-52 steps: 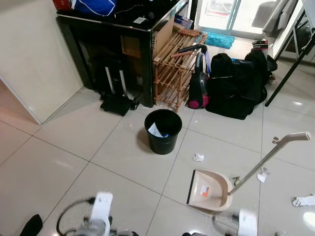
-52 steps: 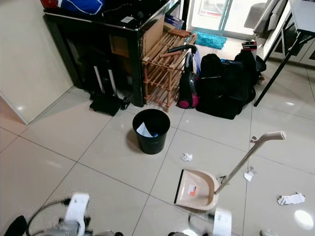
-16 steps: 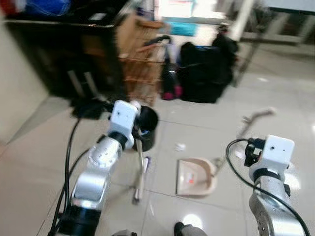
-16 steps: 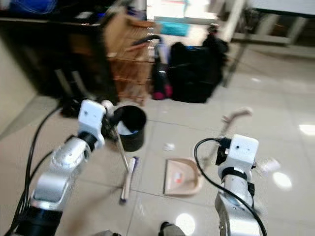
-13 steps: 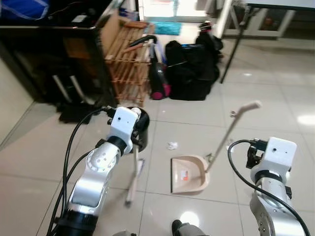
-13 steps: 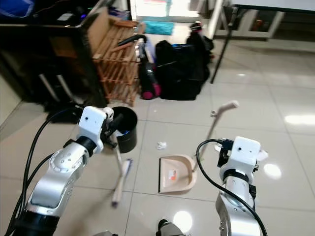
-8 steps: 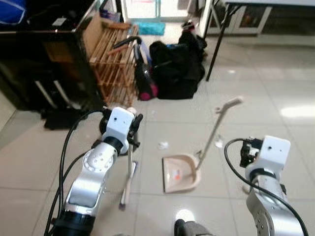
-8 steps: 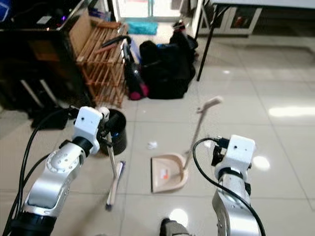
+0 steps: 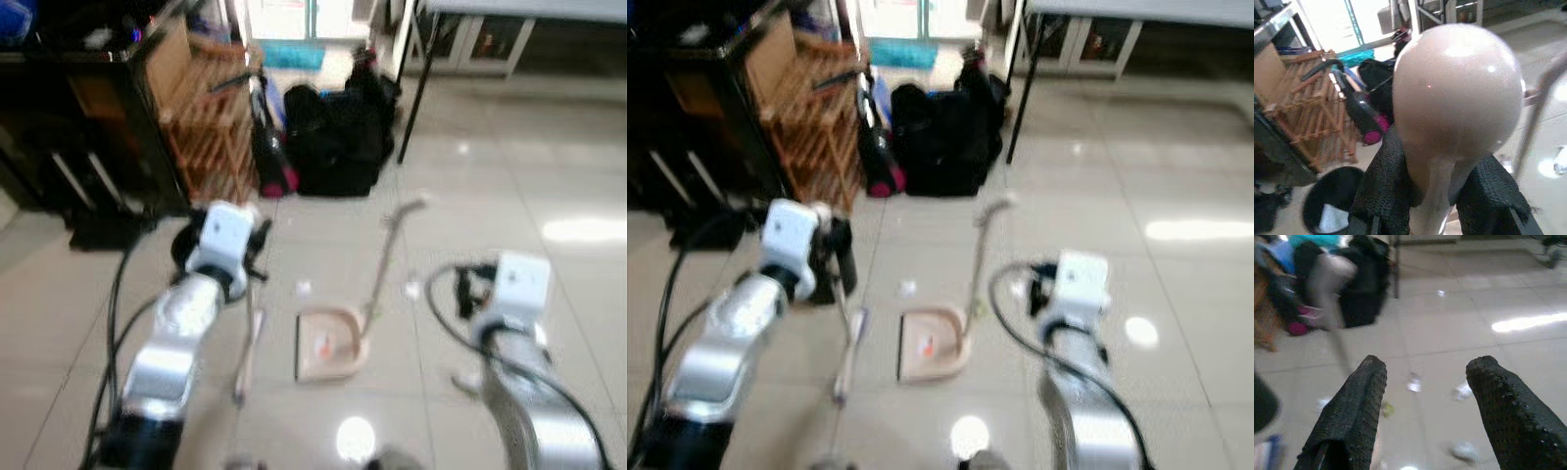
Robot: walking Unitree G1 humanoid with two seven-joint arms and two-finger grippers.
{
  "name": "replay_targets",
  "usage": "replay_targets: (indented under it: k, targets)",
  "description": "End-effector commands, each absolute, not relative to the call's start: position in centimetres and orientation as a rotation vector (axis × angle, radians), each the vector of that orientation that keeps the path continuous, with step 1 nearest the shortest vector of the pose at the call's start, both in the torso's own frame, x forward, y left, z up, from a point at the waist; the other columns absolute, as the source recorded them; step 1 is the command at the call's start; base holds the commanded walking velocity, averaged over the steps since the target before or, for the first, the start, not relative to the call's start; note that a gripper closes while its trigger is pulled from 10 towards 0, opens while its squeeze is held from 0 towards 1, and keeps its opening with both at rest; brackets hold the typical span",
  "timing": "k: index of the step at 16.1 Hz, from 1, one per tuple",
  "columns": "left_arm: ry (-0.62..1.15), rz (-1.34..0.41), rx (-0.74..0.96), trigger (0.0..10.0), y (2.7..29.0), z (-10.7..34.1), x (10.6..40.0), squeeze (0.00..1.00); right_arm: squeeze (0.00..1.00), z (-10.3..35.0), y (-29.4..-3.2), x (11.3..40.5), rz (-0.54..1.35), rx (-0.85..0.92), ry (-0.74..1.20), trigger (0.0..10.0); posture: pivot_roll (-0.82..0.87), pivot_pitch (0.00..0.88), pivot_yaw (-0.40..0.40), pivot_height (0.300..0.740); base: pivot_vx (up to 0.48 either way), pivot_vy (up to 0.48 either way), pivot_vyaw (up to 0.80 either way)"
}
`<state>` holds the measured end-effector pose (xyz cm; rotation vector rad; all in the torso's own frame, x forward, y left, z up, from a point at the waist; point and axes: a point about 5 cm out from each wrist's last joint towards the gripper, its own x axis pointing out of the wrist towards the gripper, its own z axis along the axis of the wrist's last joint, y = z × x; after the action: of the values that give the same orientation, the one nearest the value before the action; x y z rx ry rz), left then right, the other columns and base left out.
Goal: Sweep floor
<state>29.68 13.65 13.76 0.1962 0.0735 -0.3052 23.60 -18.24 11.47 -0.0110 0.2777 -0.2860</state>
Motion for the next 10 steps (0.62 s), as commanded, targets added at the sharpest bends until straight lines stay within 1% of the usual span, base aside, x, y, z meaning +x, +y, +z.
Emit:
replay_targets:
  k: [1,3,5,6,10]
  targets:
    - [0.022,-0.318,0.17,10.0,13.62,15.21,29.79,0.0,0.0,11.65,-18.11,23.56,-0.282,0.008,0.278,10.0,-0.07,0.111,0.026,0.74,0.0,0.48,0.0]
    - [0.004,-0.312,0.184,10.0,13.76,15.47,29.88,0.0,0.0,11.68,-18.03,23.49,-0.279,0.011,0.283,10.0,-0.07,0.117,0.027,0.74,0.0,0.48,0.0]
    - [-0.006,-0.303,0.199,10.0,13.99,15.48,29.87,0.0,0.0,11.65,-17.92,23.35,-0.272,0.018,0.292,10.0,-0.07,0.117,0.026,0.74,0.0,0.0,0.0]
    - [-0.011,-0.331,0.175,10.0,13.78,15.68,29.73,0.0,0.0,11.56,-17.83,23.29,-0.254,0.013,0.306,10.0,-0.07,0.119,0.025,0.74,0.0,0.0,0.0]
    - [-0.021,-0.279,0.155,10.0,14.11,15.88,29.91,0.0,0.0,11.96,-17.95,23.04,-0.225,0.035,0.303,10.0,-0.07,0.128,0.017,0.74,0.0,0.0,0.0]
